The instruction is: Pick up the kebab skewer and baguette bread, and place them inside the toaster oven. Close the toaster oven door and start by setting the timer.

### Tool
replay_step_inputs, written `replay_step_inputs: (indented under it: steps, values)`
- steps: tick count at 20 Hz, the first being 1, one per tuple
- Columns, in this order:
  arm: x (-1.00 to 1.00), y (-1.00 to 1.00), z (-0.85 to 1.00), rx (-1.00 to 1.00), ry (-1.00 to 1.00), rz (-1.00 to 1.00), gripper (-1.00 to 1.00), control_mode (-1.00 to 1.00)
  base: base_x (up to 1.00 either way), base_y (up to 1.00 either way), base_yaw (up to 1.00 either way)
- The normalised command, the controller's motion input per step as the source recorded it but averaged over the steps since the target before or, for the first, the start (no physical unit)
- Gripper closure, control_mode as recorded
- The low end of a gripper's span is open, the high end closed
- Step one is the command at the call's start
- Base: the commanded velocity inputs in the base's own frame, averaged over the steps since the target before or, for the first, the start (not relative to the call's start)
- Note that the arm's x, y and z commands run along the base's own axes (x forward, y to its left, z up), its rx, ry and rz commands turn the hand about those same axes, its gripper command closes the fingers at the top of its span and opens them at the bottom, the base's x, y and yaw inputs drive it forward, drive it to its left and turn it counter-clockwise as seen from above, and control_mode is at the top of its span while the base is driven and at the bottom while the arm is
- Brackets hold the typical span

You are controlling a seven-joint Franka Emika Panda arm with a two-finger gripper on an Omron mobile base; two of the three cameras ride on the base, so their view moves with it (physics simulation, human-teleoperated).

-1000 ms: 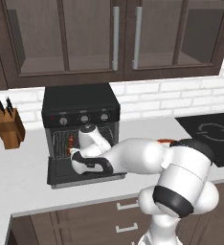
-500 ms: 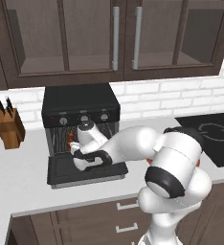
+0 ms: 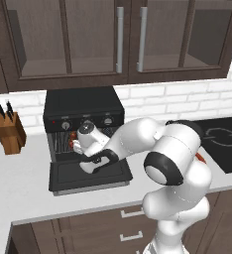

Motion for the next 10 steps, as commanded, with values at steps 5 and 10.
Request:
replay_step_inputs:
  steps: [5,10]
  values:
    - [0.37,0.00,0.00,0.00,-0.01,-0.11,-1.00,-1.00,0.00,0.00,0.00]
    - [0.09,0.00,0.00,0.00,-0.02,-0.06,-1.00,-1.00,0.00,0.00,0.00]
